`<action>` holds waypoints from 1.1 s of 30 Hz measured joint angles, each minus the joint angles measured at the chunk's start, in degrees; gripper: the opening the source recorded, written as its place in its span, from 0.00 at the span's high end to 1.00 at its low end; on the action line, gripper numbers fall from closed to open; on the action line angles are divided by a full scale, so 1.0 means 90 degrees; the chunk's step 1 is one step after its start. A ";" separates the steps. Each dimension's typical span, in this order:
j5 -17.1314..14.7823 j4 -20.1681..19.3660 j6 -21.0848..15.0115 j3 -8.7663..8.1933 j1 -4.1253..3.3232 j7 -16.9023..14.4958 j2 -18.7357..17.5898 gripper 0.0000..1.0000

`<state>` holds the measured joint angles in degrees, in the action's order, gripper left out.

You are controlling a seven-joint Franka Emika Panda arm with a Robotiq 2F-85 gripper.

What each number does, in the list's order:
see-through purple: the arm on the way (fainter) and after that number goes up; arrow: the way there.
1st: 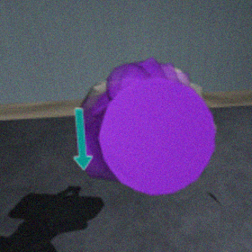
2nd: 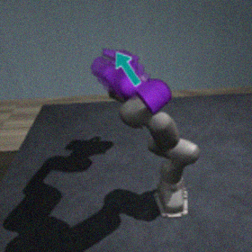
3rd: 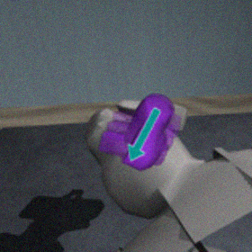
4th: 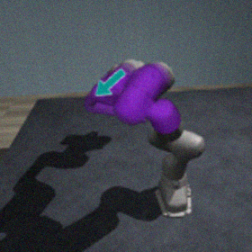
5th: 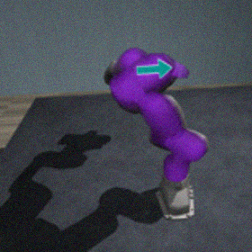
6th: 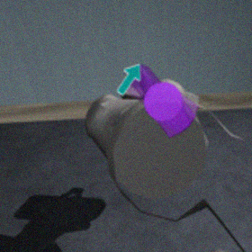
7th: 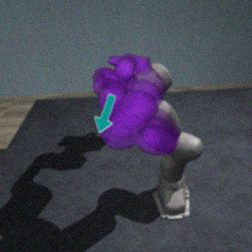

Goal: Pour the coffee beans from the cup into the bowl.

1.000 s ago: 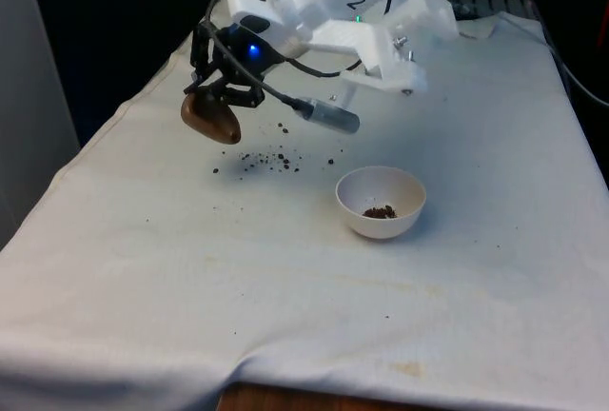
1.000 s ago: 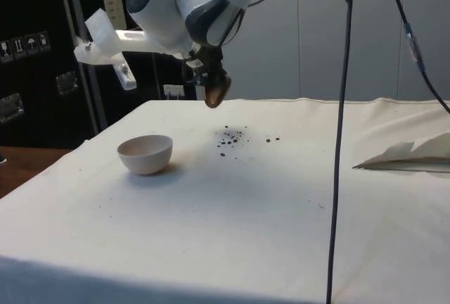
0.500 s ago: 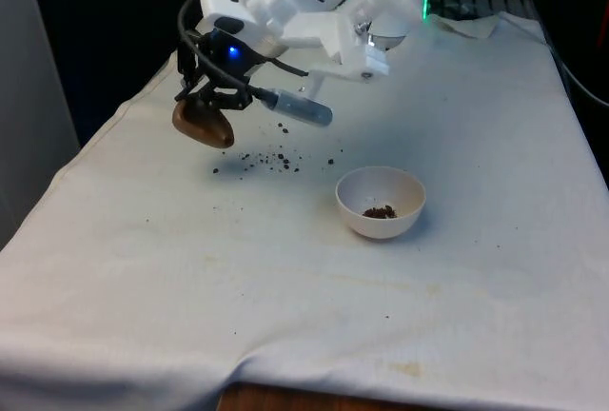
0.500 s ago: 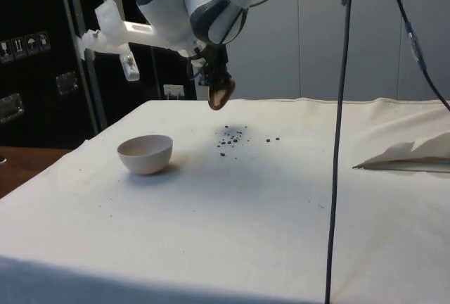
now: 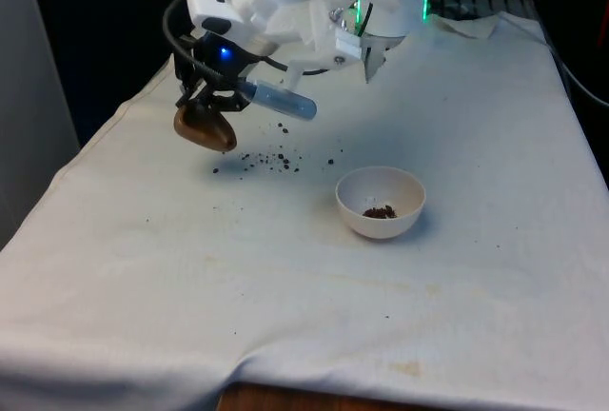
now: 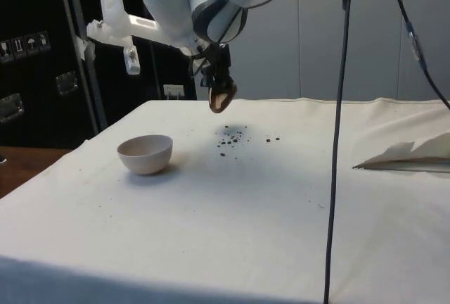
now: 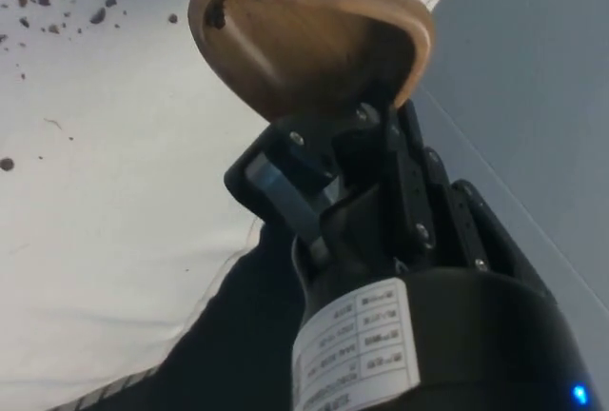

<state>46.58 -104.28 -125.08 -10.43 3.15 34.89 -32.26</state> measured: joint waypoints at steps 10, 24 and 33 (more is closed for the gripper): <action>-0.0446 -0.0051 -0.0255 -0.0083 0.0000 -0.0255 -0.0013 1.00; -0.0866 -0.0051 -0.0624 -0.0204 0.0013 -0.0547 -0.0070 1.00; -0.1171 -0.0051 -0.0993 -0.0318 0.0025 -0.0758 -0.0140 1.00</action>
<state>36.04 -104.74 -134.01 -13.29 3.38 28.07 -33.52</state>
